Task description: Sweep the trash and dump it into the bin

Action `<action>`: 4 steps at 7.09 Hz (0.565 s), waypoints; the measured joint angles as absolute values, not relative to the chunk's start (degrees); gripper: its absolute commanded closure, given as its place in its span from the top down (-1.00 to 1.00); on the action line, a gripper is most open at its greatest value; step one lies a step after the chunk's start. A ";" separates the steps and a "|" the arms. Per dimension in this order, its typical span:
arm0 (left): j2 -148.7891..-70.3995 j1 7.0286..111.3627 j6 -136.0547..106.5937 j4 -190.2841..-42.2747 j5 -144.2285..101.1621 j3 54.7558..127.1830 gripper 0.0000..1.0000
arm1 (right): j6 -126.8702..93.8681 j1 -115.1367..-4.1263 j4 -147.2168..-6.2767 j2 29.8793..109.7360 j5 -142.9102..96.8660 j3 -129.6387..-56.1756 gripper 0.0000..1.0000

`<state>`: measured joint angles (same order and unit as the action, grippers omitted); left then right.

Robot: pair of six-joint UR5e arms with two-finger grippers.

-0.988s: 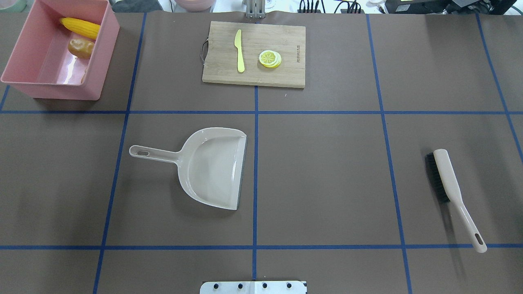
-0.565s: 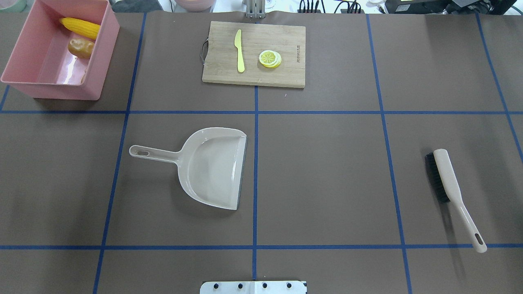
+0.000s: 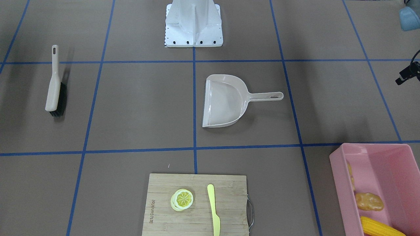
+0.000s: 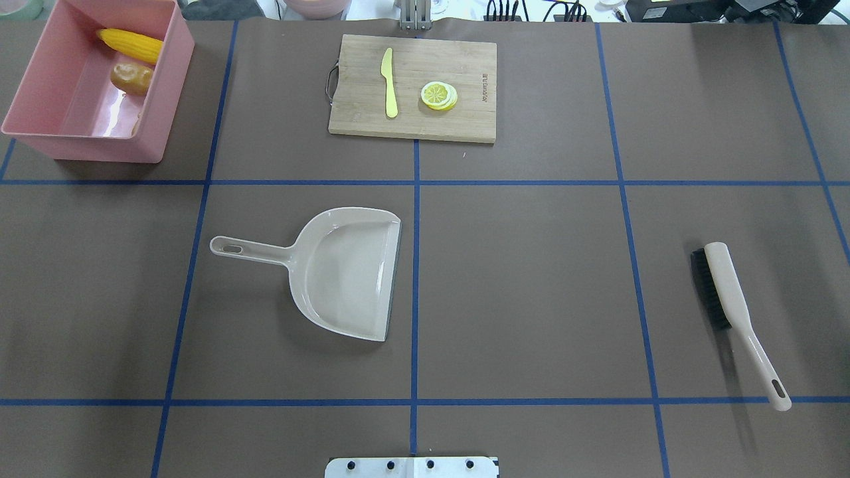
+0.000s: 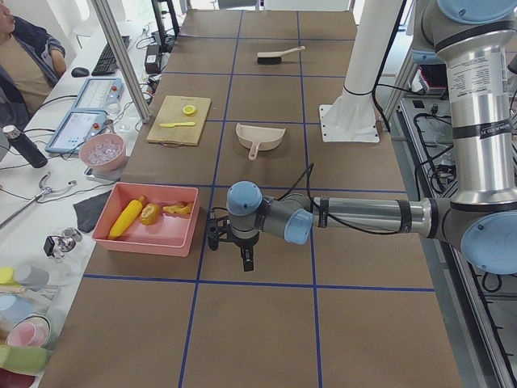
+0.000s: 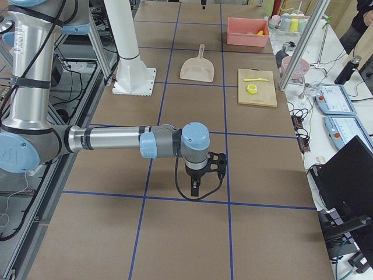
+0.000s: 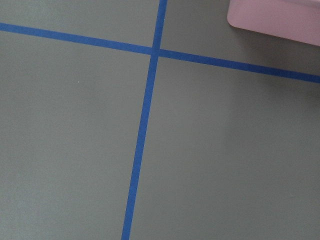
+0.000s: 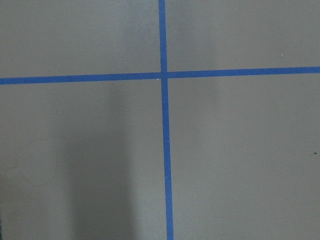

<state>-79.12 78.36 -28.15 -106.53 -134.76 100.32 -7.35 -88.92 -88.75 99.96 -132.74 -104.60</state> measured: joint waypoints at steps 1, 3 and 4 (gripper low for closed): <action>-79.01 78.52 -28.15 -106.61 -134.74 101.00 0.97 | -7.37 -89.02 -88.76 100.09 -132.83 -105.07 1.00; -78.97 78.78 -28.22 -106.60 -134.65 101.57 0.97 | -7.38 -89.17 -88.77 100.22 -132.88 -105.48 1.00; -78.99 78.81 -28.27 -106.56 -134.66 101.57 0.97 | -7.38 -89.25 -88.77 100.35 -132.93 -105.62 1.00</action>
